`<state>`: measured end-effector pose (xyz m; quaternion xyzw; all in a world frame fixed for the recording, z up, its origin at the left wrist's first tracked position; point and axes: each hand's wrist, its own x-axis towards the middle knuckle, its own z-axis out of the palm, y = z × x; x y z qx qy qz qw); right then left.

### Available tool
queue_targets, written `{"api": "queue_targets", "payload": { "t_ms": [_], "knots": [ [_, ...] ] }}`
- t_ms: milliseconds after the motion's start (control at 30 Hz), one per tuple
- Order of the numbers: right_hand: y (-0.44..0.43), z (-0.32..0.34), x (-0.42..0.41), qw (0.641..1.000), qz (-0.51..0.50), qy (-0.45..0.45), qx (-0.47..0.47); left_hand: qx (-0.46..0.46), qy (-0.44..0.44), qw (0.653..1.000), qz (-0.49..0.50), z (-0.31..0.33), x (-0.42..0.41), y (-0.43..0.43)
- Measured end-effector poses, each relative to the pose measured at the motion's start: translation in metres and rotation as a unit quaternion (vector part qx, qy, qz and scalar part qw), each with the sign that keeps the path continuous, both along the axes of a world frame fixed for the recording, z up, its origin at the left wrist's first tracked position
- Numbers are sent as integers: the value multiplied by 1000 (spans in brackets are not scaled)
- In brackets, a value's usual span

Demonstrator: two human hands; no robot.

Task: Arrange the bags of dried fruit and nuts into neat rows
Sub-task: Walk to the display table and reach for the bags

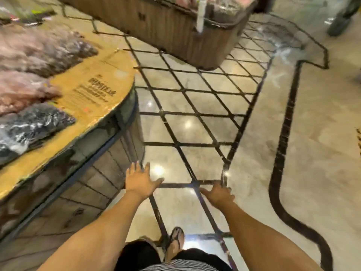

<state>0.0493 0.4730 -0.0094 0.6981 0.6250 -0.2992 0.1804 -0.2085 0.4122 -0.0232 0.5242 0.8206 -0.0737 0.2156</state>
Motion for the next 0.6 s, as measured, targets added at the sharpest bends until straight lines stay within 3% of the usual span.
{"api": "queue_targets", "payload": {
  "t_ms": [100, 200, 367, 600],
  "knots": [
    [39, 5, -38, 995, 100, -1, 31, 87, -44, 991, 89, 21, -20, 12],
    [68, 8, -98, 979, 178, 73, 66, 202, -78, 953, 214, 50, -59, 24],
    [115, 39, -221, 918, 274, 213, 192, 333, -18, 887, 320, 108, -150, 47],
    [161, 68, -375, 861, 348, 299, 221, 397, 66, 790, 462, 133, -276, 39]
  ]
}}
